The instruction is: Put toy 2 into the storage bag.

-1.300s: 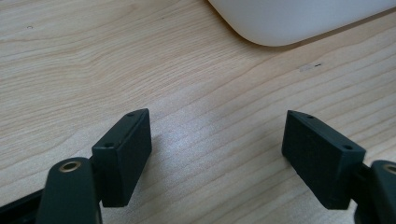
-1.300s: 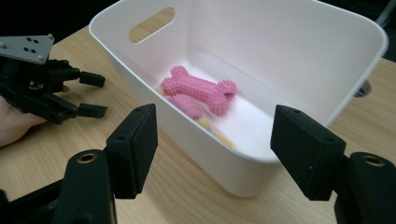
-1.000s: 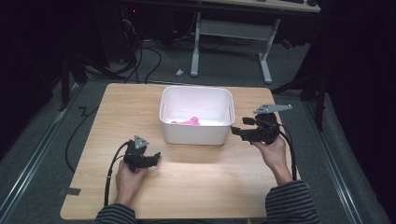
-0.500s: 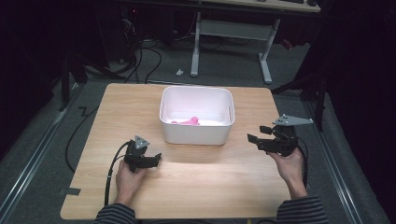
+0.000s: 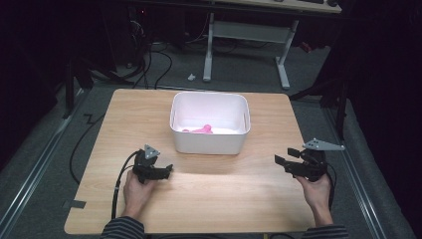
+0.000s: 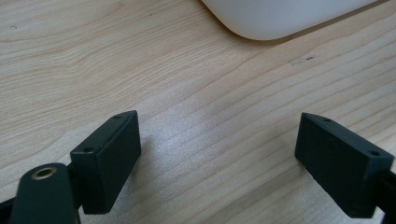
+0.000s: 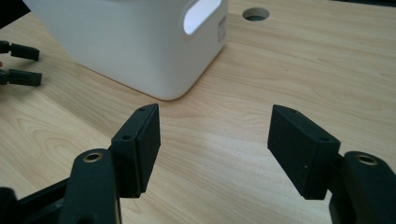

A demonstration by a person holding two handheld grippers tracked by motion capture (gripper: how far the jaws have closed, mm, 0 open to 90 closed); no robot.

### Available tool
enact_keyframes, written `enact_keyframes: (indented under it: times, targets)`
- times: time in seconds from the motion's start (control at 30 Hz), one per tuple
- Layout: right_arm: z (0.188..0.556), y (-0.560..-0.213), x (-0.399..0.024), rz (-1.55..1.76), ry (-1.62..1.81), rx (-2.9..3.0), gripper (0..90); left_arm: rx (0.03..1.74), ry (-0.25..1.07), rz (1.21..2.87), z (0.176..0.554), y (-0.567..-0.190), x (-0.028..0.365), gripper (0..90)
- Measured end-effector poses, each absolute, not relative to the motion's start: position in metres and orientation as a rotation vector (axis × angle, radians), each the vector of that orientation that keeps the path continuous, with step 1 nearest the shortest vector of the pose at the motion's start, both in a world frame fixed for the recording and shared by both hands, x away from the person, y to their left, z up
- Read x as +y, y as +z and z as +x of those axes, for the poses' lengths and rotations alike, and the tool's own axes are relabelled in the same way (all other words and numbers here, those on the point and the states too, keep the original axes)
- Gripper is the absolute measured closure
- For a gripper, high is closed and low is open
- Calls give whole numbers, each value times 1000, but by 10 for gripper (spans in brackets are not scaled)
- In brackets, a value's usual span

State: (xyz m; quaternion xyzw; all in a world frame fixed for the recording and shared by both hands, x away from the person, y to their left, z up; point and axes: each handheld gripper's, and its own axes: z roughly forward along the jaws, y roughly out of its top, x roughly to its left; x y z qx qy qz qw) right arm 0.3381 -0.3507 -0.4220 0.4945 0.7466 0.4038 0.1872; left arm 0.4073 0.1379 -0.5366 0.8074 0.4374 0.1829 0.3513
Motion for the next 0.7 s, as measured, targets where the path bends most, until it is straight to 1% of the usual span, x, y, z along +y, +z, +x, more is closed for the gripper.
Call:
enact_keyframes:
  times: [0.33, 0.7]
  targets:
    - [335, -447, -362, 1464, 1130, 2072, 351, 1132, 474, 2090, 407, -537, 138, 144]
    - [340, -473, -359, 1506, 1090, 2078, 351, 1132, 474, 2090, 407, -537, 138, 145]
